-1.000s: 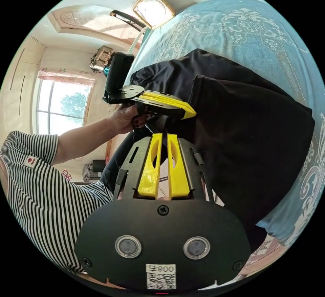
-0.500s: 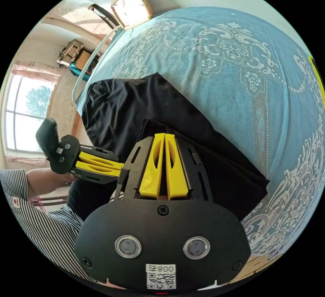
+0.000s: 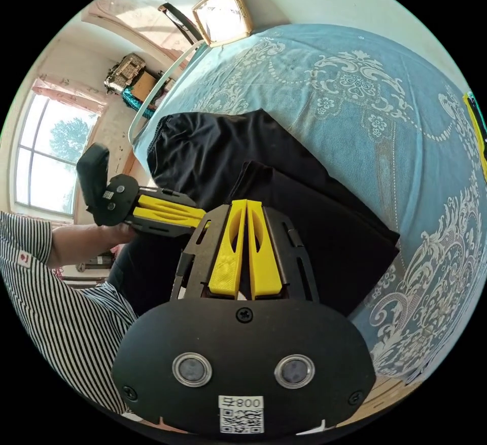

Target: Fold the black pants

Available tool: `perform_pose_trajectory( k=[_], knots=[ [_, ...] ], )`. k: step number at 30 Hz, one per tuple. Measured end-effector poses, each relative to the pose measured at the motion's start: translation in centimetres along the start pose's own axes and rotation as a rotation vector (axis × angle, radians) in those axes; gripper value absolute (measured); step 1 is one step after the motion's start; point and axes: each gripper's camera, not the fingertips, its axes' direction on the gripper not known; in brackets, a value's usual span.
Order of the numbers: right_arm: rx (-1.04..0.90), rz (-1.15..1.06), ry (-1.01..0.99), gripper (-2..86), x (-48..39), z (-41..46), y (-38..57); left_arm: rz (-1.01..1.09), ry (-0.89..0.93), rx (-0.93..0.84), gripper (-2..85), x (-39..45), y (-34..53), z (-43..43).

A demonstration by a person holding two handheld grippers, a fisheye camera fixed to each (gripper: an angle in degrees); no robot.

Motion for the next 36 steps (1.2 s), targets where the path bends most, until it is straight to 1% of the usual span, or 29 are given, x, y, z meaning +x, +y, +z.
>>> perform_pose_trajectory(
  k=[3, 4, 5, 6, 9, 14, 17, 21, 24, 26, 27, 29, 32, 36],
  knots=[
    [-0.068, 0.021, -0.052, 0.1, -0.9, 1.2, 2.8, -0.020, -0.031, -0.051, 0.1, 0.7, 0.3, 1.0],
    [-0.122, 0.033, -0.045, 0.1, -1.0, 2.2, 3.4, -0.026, -0.020, -0.034, 0.1, 0.9, 0.4, 1.0],
    [-0.128, 0.036, -0.030, 0.1, -1.1, 2.5, 3.7, -0.034, -0.010, -0.035, 0.1, 1.0, 0.4, 1.1],
    [-0.066, 0.040, -0.033, 0.1, -1.1, 2.1, 4.3, -0.050, 0.001, -0.044, 0.1, 1.1, 0.3, 1.1],
    [-0.078, 0.085, -0.090, 0.1, -0.5, 1.0, 4.5, -0.057, -0.027, -0.054, 0.2, 2.3, 0.1, 0.7],
    [-0.031, 0.076, -0.072, 0.1, -1.1, -2.5, 6.1, -0.009, -0.030, -0.017, 0.2, 5.7, 0.2, -0.3],
    [0.040, 0.139, -0.041, 0.1, 0.3, -5.3, 7.4, -0.017, -0.060, -0.071, 0.1, 7.1, 0.1, 0.7],
    [0.155, 0.267, 0.043, 0.0, 4.3, -9.9, 7.8, -0.022, -0.077, -0.068, 0.1, 8.7, -0.1, 0.9],
    [0.201, 0.347, 0.086, 0.0, 7.3, -12.4, 7.2, -0.013, -0.086, -0.076, 0.1, 9.8, -0.3, 1.0],
    [0.168, 0.393, 0.117, 0.0, 9.0, -12.9, 6.7, -0.012, -0.088, -0.079, 0.1, 10.4, -0.5, 1.1],
    [0.125, 0.411, 0.085, 0.0, 10.0, -12.8, 6.4, -0.012, -0.089, -0.079, 0.1, 10.8, -0.6, 1.2],
    [0.136, 0.417, 0.038, 0.0, 10.5, -13.4, 6.7, -0.016, -0.088, -0.079, 0.1, 11.3, -0.7, 1.3],
    [0.153, 0.404, 0.042, 0.1, 9.7, -15.3, 8.2, -0.030, -0.087, -0.073, 0.1, 12.2, -0.9, 1.0],
    [0.160, 0.338, -0.027, 0.1, 6.8, -17.9, 12.4, -0.023, -0.099, -0.040, 0.1, 14.0, -1.0, 0.5]
  ],
)
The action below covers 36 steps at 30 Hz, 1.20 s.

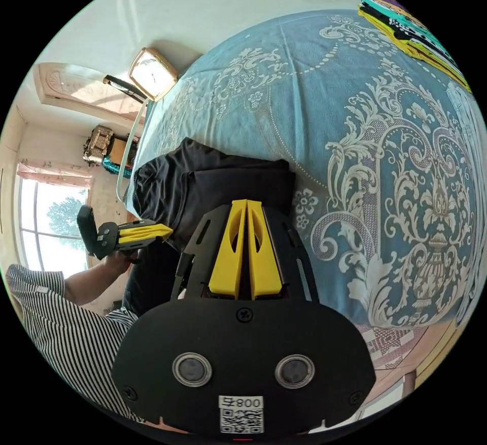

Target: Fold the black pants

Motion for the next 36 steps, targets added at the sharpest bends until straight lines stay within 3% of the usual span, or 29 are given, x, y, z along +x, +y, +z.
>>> perform_pose_trajectory(
  k=[4, 9, 14, 23, 31, 36],
  knots=[
    [-0.145, -0.016, 0.012, 0.2, -0.6, 0.4, 4.1, -0.028, 0.019, -0.025, 0.2, 0.9, -0.2, 0.9],
    [-0.036, 0.032, -0.026, 0.6, 0.2, -4.0, 4.7, -0.025, 0.003, 0.000, 0.3, 2.6, -0.7, -0.1],
    [0.024, 0.123, -0.012, 2.6, 2.6, -8.5, 6.8, 0.023, 0.097, 0.071, 0.8, 5.2, -0.9, -1.1],
    [-0.043, 0.301, -0.283, 6.3, 7.6, -10.2, 8.7, 0.199, 0.195, 0.071, 6.0, 12.6, -4.2, 0.2],
    [0.013, 0.274, -0.486, 3.8, 8.9, -14.0, 9.2, 0.333, 0.050, 0.076, 10.1, 20.0, -8.0, 1.9],
    [-0.006, 0.247, -0.449, 3.5, 8.6, -15.2, 8.5, 0.346, -0.075, 0.043, 8.3, 22.4, -8.6, 2.8]
  ],
)
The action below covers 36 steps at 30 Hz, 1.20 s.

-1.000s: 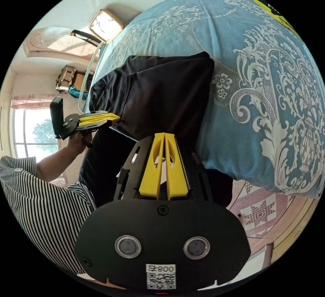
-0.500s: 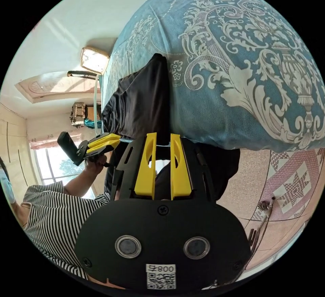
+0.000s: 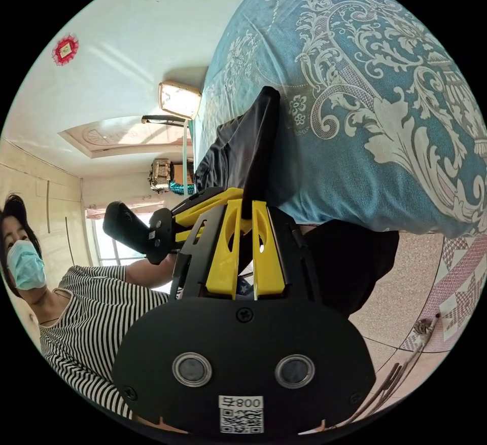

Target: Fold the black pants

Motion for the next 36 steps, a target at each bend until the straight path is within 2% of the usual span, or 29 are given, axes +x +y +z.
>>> perform_pose_trajectory(
  k=[6, 14, 26, 36],
  knots=[
    [0.001, -0.020, -0.059, 3.9, 0.0, -1.7, -1.3, -0.071, 0.046, 0.044, 4.8, -0.6, 0.5, -1.0],
    [0.148, 0.045, -0.038, 7.2, 2.1, -3.9, -6.3, -0.121, 0.095, 0.115, 3.6, -1.4, 2.2, -2.8],
    [0.070, 0.085, -0.063, 7.8, 3.9, 1.4, -14.4, -0.147, 0.130, 0.151, 3.2, -2.9, 5.4, -3.3],
    [0.089, 0.074, -0.076, 3.2, 5.4, 4.3, -16.8, -0.118, 0.182, 0.179, 3.1, -4.3, 8.5, -3.9]
  ],
)
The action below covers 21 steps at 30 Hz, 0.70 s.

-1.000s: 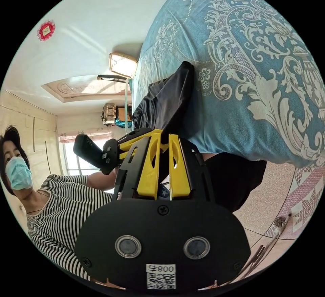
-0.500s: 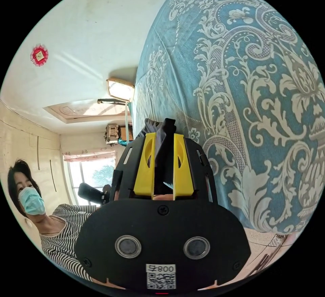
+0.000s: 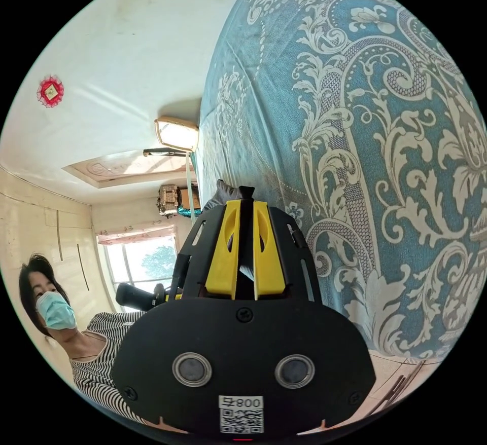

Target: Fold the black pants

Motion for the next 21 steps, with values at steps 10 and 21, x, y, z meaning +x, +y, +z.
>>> perform_pose_trajectory(
  k=[10, 21],
  knots=[
    [0.056, 0.014, 0.021, 2.6, 2.6, 4.6, -0.8, 0.016, 0.031, 0.026, 3.5, -2.7, 5.6, -2.2],
    [0.075, -0.175, -0.067, 2.5, -2.6, 17.3, -3.4, -0.217, 0.101, 0.284, 3.3, -12.3, 19.3, -12.5]
  ],
)
